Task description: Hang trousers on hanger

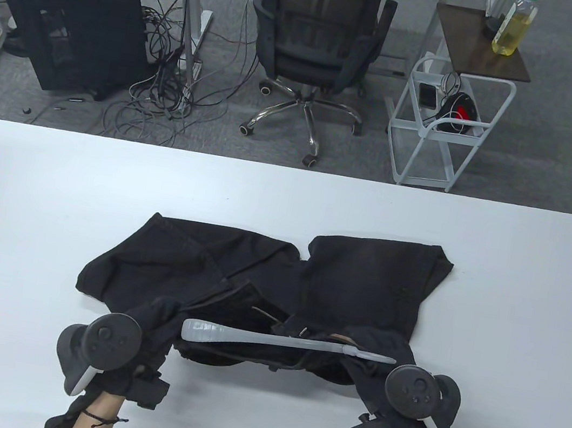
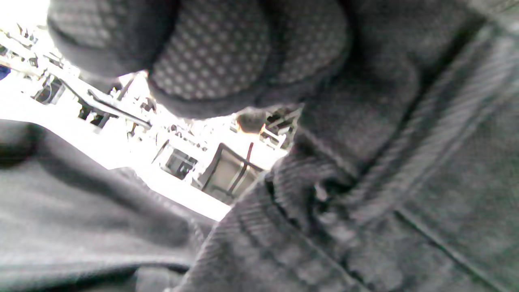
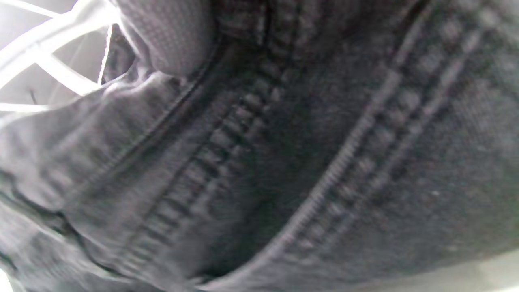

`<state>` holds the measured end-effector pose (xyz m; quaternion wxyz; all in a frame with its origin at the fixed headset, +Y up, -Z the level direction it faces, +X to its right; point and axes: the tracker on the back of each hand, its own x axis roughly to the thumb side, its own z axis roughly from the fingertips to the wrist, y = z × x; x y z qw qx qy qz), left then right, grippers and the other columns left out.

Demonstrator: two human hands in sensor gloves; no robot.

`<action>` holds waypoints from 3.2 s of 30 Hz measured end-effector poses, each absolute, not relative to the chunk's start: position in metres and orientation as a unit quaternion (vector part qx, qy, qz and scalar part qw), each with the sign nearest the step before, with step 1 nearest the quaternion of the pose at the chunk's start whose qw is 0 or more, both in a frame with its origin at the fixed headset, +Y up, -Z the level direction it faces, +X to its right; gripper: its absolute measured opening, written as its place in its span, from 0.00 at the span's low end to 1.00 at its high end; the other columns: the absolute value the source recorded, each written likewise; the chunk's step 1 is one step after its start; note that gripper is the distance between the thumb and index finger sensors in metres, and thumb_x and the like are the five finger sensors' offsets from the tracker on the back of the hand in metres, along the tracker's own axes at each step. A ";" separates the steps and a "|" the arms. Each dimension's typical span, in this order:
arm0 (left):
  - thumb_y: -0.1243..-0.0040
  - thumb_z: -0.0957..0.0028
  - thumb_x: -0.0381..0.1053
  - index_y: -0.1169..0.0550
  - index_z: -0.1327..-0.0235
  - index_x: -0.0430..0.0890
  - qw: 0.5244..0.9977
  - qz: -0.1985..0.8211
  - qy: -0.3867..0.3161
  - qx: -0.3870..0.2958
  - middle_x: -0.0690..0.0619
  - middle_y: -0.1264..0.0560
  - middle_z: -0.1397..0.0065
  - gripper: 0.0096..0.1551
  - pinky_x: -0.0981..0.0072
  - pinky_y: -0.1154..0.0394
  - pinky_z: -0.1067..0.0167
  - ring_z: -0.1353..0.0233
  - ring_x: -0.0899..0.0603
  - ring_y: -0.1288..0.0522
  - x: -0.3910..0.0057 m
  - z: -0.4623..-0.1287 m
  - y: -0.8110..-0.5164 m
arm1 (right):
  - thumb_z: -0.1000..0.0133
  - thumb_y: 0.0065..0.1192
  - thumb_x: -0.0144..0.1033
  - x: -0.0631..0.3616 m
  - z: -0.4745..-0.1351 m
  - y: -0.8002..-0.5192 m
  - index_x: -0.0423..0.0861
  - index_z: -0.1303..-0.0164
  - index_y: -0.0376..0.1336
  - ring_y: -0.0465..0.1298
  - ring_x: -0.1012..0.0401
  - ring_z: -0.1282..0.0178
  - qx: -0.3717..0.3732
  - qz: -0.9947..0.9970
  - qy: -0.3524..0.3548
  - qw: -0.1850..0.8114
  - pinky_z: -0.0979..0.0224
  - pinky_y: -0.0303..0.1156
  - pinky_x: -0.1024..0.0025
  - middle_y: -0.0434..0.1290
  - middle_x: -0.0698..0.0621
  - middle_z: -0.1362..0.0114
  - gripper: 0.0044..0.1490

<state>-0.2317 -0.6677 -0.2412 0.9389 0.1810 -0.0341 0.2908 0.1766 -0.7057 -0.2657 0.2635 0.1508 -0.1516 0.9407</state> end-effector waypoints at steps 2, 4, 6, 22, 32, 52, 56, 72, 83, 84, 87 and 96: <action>0.33 0.51 0.58 0.15 0.54 0.42 0.934 0.291 -0.024 0.207 0.56 0.13 0.65 0.23 0.54 0.15 0.67 0.67 0.48 0.12 -0.236 -0.238 -0.664 | 0.48 0.64 0.52 0.170 -0.266 -0.707 0.62 0.37 0.66 0.76 0.52 0.34 0.149 0.948 -0.159 0.233 0.21 0.62 0.48 0.76 0.51 0.33 0.28; 0.32 0.51 0.58 0.16 0.54 0.42 0.926 0.292 -0.023 0.236 0.57 0.13 0.64 0.23 0.56 0.14 0.67 0.67 0.49 0.12 -0.238 -0.233 -0.659 | 0.48 0.64 0.51 0.160 -0.268 -0.710 0.61 0.36 0.66 0.76 0.52 0.34 0.150 0.957 -0.160 0.188 0.21 0.63 0.49 0.76 0.51 0.33 0.28; 0.32 0.52 0.58 0.16 0.54 0.42 0.920 0.294 -0.036 0.257 0.57 0.13 0.64 0.24 0.56 0.14 0.67 0.67 0.50 0.12 -0.234 -0.227 -0.654 | 0.48 0.63 0.52 0.152 -0.268 -0.713 0.62 0.36 0.65 0.77 0.53 0.35 0.141 0.964 -0.175 0.140 0.22 0.64 0.49 0.76 0.52 0.34 0.28; 0.34 0.51 0.60 0.20 0.43 0.50 0.919 0.255 -0.291 0.074 0.54 0.20 0.41 0.26 0.45 0.22 0.43 0.42 0.41 0.19 -0.169 -0.238 -0.687 | 0.48 0.65 0.50 0.137 -0.268 -0.736 0.60 0.36 0.65 0.77 0.53 0.36 0.160 0.970 -0.143 0.114 0.23 0.66 0.49 0.75 0.51 0.34 0.28; 0.35 0.50 0.62 0.45 0.20 0.50 0.970 0.050 -0.235 0.024 0.46 0.44 0.15 0.50 0.32 0.46 0.27 0.18 0.32 0.48 -0.143 -0.249 -0.724 | 0.52 0.67 0.52 0.135 -0.270 -0.742 0.57 0.34 0.65 0.75 0.52 0.34 0.207 0.956 -0.075 0.193 0.21 0.64 0.50 0.73 0.49 0.31 0.34; 0.31 0.53 0.56 0.29 0.32 0.51 0.977 -0.056 -0.201 -0.038 0.53 0.29 0.27 0.35 0.34 0.36 0.30 0.27 0.36 0.31 -0.143 -0.263 -0.752 | 0.56 0.74 0.52 0.154 -0.291 -0.773 0.58 0.30 0.61 0.71 0.57 0.31 0.173 0.966 0.118 0.153 0.18 0.53 0.56 0.72 0.54 0.33 0.43; 0.33 0.52 0.58 0.33 0.27 0.49 0.975 -0.006 -0.199 -0.098 0.48 0.34 0.23 0.40 0.32 0.38 0.30 0.24 0.34 0.35 -0.146 -0.264 -0.753 | 0.57 0.73 0.55 0.155 -0.288 -0.774 0.57 0.26 0.57 0.68 0.55 0.28 0.183 0.959 0.136 0.168 0.18 0.50 0.54 0.69 0.53 0.29 0.48; 0.37 0.70 0.77 0.39 0.20 0.51 0.932 0.191 -0.283 -0.124 0.45 0.39 0.16 0.63 0.26 0.46 0.28 0.17 0.30 0.43 -0.171 -0.256 -0.717 | 0.58 0.66 0.67 0.174 -0.272 -0.731 0.51 0.20 0.51 0.64 0.47 0.21 0.234 0.929 0.094 0.271 0.19 0.50 0.45 0.63 0.47 0.19 0.59; 0.46 0.57 0.75 0.38 0.21 0.53 0.938 0.215 -0.260 0.073 0.50 0.37 0.17 0.51 0.31 0.43 0.27 0.17 0.34 0.41 -0.180 -0.244 -0.699 | 0.57 0.66 0.65 0.185 -0.267 -0.714 0.52 0.21 0.52 0.63 0.47 0.20 0.204 0.937 -0.027 0.283 0.18 0.49 0.45 0.62 0.47 0.19 0.56; 0.46 0.57 0.75 0.38 0.21 0.53 0.939 0.214 -0.258 0.082 0.50 0.37 0.17 0.51 0.31 0.43 0.26 0.17 0.35 0.42 -0.180 -0.244 -0.698 | 0.57 0.66 0.64 0.187 -0.267 -0.713 0.53 0.21 0.52 0.62 0.47 0.19 0.196 0.939 -0.039 0.281 0.18 0.48 0.45 0.62 0.48 0.18 0.56; 0.47 0.56 0.75 0.40 0.20 0.54 0.943 0.195 -0.248 0.106 0.51 0.39 0.16 0.51 0.31 0.44 0.26 0.16 0.35 0.44 -0.181 -0.242 -0.697 | 0.57 0.66 0.64 0.190 -0.266 -0.711 0.53 0.21 0.52 0.60 0.48 0.18 0.182 0.942 -0.063 0.276 0.17 0.46 0.46 0.60 0.48 0.17 0.55; 0.49 0.52 0.75 0.46 0.18 0.55 0.956 0.143 -0.214 0.141 0.50 0.47 0.13 0.51 0.31 0.50 0.25 0.15 0.35 0.51 -0.184 -0.241 -0.696 | 0.56 0.63 0.65 0.199 -0.267 -0.709 0.55 0.20 0.47 0.53 0.49 0.14 0.139 0.949 -0.099 0.266 0.15 0.38 0.48 0.53 0.50 0.14 0.56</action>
